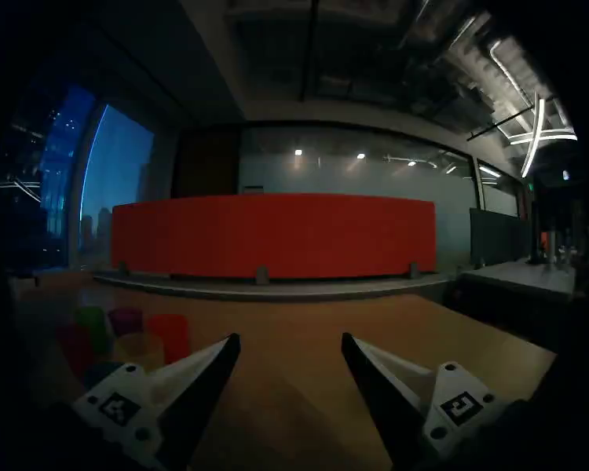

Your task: Pour water

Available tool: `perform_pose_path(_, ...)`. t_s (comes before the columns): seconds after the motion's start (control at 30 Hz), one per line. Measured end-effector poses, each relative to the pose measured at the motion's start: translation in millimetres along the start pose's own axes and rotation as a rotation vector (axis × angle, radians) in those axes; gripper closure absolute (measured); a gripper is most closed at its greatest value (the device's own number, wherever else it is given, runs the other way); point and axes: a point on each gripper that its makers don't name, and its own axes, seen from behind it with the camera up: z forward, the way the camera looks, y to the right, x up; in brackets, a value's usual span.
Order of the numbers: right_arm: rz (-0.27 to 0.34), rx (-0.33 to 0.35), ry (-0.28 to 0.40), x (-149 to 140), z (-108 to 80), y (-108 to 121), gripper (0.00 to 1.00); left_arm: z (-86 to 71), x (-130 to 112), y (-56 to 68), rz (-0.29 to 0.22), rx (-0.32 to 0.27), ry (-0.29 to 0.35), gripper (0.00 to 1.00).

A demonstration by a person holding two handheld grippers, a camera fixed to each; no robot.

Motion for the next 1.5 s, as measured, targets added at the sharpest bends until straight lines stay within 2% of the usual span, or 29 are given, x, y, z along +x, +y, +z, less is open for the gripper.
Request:
perform_pose_path(0.4, -0.002, 0.001, 0.001, -1.0, 0.7, -0.1, 0.0, -1.5, 0.0, -4.0, -0.001, 0.016, -0.001, 0.09)
perform_pose_path(0.57, -0.015, 0.006, -0.021, -2.5, 2.2, -1.2, 0.0, -2.5, -1.7, -6.3, 0.01, 0.02, -0.022, 0.09)
perform_pose_path(0.7, -0.035, 0.022, -0.028, 8.8, 1.1, -6.6, 0.0, -4.2, 6.8, -10.9, 0.018, 0.037, -0.038, 0.09)
perform_pose_path(0.9, -0.048, 0.047, -0.02, 44.0, 0.4, -15.9, 0.0, -3.7, 34.6, -6.3, 0.01, 0.016, -0.044, 0.09)
perform_pose_path(1.2, -0.062, 0.109, -0.026, 100.1, 5.0, -35.0, 0.0, -2.5, 93.1, 6.2, 0.007, -0.05, -0.034, 0.09)
perform_pose_path(1.37, -0.043, 0.139, -0.012, 138.2, 7.3, -44.5, 0.0, -1.3, 124.1, 12.7, 0.002, -0.091, -0.037, 0.09)
perform_pose_path(1.5, -0.011, 0.167, -0.008, 164.3, 7.6, -52.4, 0.0, -0.5, 150.3, 19.3, 0.028, -0.125, -0.035, 0.09)
